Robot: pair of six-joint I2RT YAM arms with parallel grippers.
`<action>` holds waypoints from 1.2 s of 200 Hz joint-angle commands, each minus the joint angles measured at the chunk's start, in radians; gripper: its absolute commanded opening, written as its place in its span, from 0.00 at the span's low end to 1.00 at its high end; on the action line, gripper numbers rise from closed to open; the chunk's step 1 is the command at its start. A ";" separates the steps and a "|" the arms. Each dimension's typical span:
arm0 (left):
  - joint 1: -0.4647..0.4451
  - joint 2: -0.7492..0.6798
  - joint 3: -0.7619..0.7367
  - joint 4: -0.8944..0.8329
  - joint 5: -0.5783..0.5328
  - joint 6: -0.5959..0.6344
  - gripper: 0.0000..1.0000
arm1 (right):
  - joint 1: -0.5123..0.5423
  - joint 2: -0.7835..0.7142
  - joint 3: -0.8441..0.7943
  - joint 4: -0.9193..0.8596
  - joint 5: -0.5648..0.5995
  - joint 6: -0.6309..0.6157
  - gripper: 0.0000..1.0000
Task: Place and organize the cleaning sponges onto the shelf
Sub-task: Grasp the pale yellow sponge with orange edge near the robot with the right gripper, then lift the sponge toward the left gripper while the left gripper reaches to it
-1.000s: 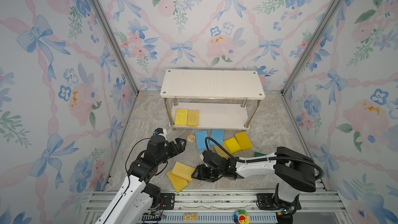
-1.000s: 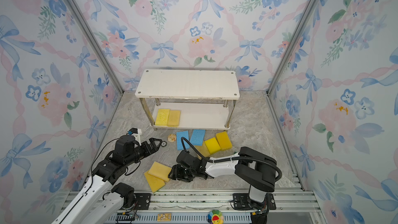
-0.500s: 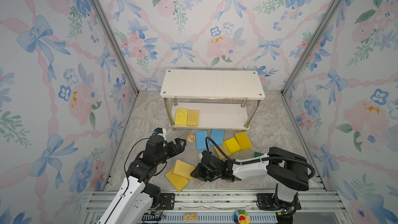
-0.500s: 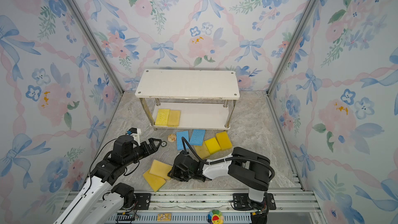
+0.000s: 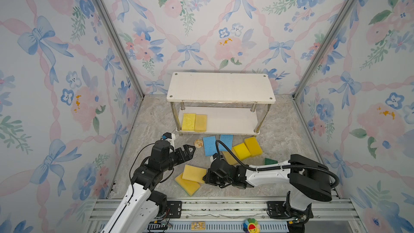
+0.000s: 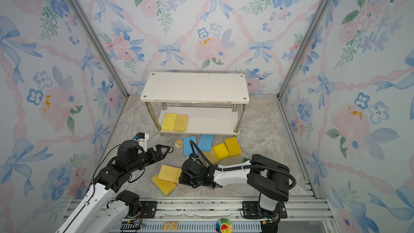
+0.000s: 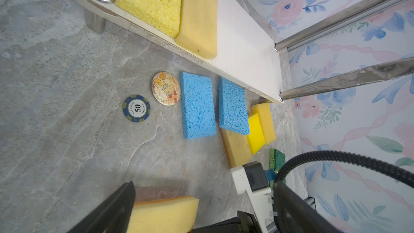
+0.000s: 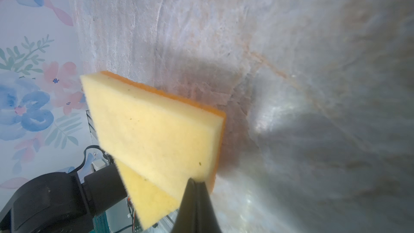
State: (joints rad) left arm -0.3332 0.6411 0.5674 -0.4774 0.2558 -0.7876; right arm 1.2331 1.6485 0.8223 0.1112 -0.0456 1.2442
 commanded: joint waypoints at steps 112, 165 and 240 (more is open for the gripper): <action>0.004 0.198 0.047 0.144 0.449 0.113 0.98 | -0.316 -0.413 0.258 -0.855 -0.182 -0.933 0.00; 0.002 0.308 0.095 0.180 0.582 0.174 0.97 | -0.325 -0.344 0.357 -0.894 -0.287 -1.039 0.00; -0.126 0.432 0.179 0.200 0.678 0.290 0.87 | -0.339 -0.273 0.444 -0.922 -0.347 -1.090 0.00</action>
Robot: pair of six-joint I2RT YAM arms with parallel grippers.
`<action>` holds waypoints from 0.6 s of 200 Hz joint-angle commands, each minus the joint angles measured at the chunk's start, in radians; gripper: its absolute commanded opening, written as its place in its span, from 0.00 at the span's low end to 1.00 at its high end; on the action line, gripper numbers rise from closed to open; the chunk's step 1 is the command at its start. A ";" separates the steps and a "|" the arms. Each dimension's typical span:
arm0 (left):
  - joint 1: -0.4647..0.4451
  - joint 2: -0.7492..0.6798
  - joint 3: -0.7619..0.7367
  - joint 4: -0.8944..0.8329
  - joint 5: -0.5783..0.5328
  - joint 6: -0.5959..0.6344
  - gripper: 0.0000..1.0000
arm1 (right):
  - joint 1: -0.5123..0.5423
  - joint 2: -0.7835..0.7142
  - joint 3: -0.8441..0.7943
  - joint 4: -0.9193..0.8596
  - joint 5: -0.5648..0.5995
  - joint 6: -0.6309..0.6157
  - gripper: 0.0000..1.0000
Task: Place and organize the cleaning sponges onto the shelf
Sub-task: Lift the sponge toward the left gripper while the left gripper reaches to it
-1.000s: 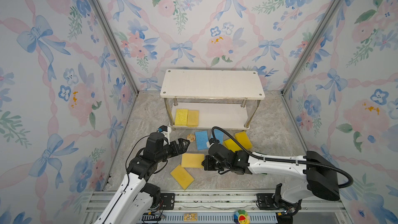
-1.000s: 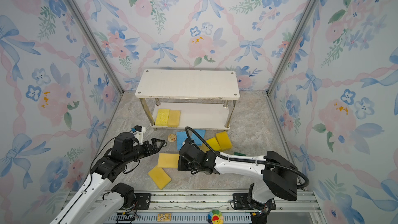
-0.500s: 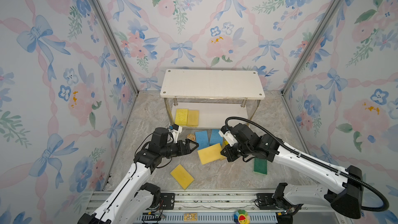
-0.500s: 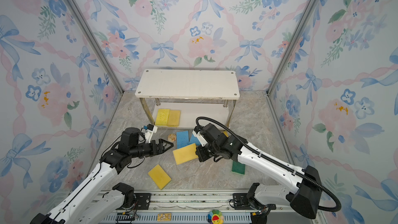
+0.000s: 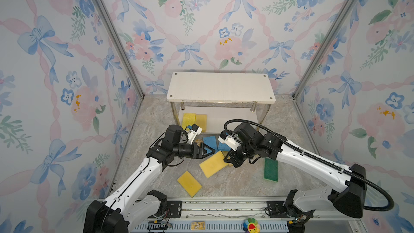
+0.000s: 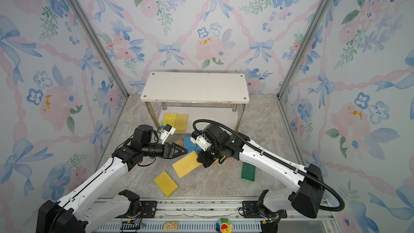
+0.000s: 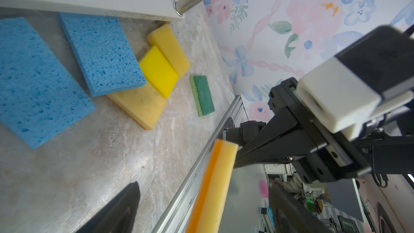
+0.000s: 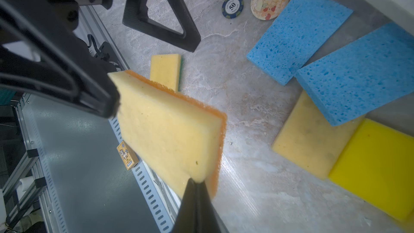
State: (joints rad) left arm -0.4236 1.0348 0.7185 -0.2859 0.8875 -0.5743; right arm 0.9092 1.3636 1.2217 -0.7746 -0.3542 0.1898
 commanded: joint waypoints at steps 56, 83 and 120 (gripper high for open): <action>-0.052 0.106 0.049 0.007 0.053 0.109 0.64 | -0.030 0.006 0.052 -0.054 -0.050 -0.049 0.00; -0.060 0.124 0.052 0.008 0.065 0.120 0.44 | -0.036 0.007 0.045 -0.048 -0.045 -0.047 0.00; -0.066 0.137 0.048 0.017 0.104 0.130 0.15 | -0.047 0.006 0.019 -0.007 -0.039 -0.028 0.00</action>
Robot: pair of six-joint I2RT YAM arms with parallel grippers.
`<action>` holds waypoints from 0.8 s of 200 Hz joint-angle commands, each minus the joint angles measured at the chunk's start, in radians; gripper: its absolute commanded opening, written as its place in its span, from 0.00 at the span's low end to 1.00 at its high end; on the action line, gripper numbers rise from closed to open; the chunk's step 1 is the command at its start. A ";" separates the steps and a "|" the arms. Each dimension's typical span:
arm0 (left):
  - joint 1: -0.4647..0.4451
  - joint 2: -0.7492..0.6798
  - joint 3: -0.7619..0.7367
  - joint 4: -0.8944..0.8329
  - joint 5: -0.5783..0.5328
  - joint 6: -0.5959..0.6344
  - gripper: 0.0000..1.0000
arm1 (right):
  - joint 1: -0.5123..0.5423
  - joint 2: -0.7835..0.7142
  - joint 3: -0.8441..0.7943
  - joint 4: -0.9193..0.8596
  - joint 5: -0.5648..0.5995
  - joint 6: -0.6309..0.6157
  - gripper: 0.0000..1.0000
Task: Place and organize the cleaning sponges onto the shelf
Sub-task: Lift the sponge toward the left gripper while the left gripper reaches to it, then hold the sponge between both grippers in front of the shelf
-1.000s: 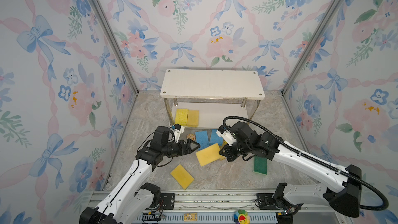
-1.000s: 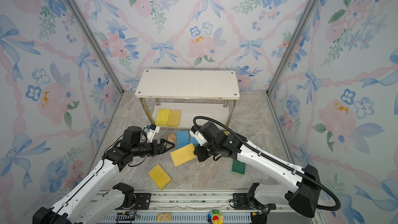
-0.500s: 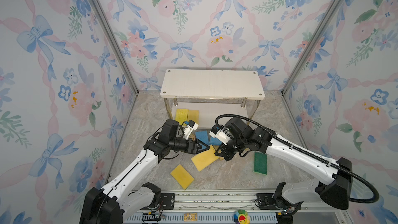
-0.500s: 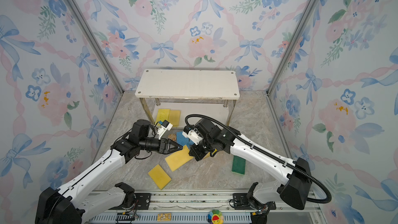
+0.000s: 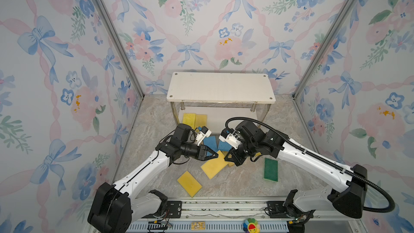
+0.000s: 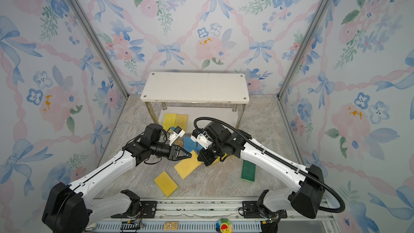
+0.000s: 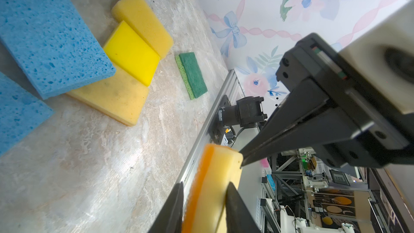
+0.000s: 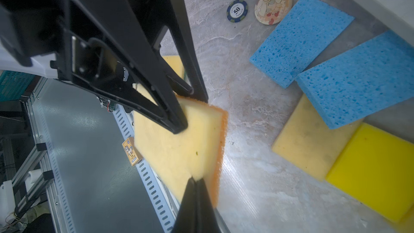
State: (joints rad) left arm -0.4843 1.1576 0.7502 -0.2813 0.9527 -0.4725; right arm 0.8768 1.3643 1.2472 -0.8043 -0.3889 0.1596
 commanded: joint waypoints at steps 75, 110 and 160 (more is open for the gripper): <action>0.013 0.017 0.026 0.060 -0.144 -0.140 0.00 | -0.113 -0.104 -0.016 -0.023 0.178 0.144 0.62; -0.003 -0.137 -0.100 0.241 -0.563 -0.526 0.00 | -0.090 -0.284 -0.233 0.162 0.309 0.564 0.70; -0.106 -0.279 -0.419 0.658 -0.889 -1.001 0.00 | 0.190 -0.280 -0.292 0.272 0.576 0.742 0.73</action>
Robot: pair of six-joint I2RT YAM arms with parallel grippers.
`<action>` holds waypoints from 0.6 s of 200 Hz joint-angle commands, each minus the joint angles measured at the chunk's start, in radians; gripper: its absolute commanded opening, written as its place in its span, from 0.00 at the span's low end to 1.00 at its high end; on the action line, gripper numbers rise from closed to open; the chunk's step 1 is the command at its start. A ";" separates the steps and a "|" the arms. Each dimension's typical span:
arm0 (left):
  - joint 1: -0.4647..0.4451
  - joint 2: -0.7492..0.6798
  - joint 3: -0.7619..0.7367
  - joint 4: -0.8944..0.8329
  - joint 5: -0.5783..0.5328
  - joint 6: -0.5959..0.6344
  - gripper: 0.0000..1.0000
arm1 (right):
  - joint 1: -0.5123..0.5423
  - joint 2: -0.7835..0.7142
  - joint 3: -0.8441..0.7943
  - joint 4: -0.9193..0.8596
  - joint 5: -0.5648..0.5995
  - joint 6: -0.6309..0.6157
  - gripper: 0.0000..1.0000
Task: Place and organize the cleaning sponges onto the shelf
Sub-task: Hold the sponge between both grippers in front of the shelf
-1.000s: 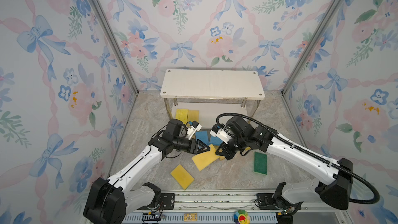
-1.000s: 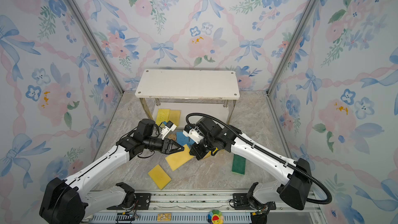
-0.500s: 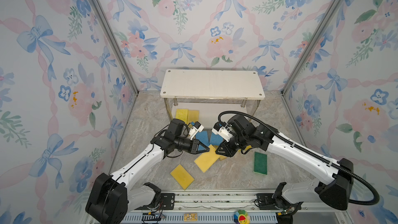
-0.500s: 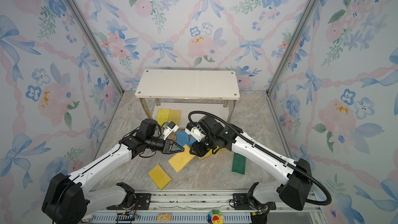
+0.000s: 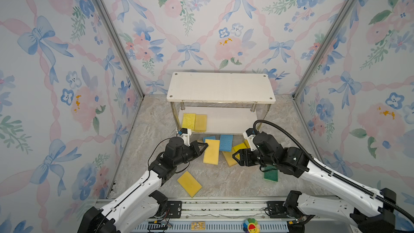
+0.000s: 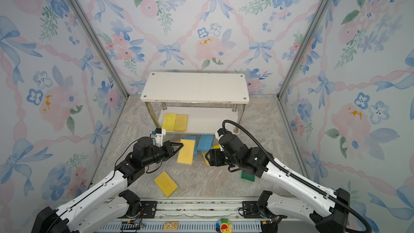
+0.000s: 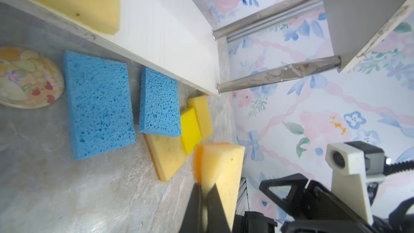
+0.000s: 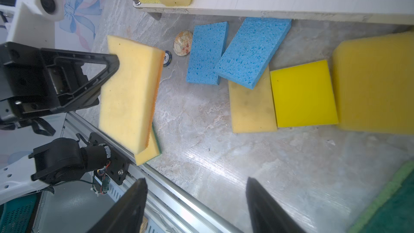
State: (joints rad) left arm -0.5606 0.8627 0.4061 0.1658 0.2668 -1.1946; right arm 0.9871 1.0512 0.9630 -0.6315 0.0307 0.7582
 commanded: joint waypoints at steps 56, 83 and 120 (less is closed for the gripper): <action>-0.074 0.036 -0.054 0.251 -0.220 -0.318 0.00 | 0.119 0.167 0.004 0.222 0.125 0.178 0.68; -0.074 0.032 -0.050 0.251 -0.209 -0.322 0.00 | 0.113 0.197 0.019 0.256 0.121 0.171 0.65; -0.075 0.042 -0.038 0.259 -0.192 -0.316 0.00 | 0.102 0.220 0.040 0.265 0.112 0.167 0.53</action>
State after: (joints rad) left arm -0.6312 0.9051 0.3374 0.3965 0.0708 -1.5051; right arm 1.0939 1.2552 0.9684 -0.3985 0.1322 0.9268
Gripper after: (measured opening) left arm 0.050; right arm 0.565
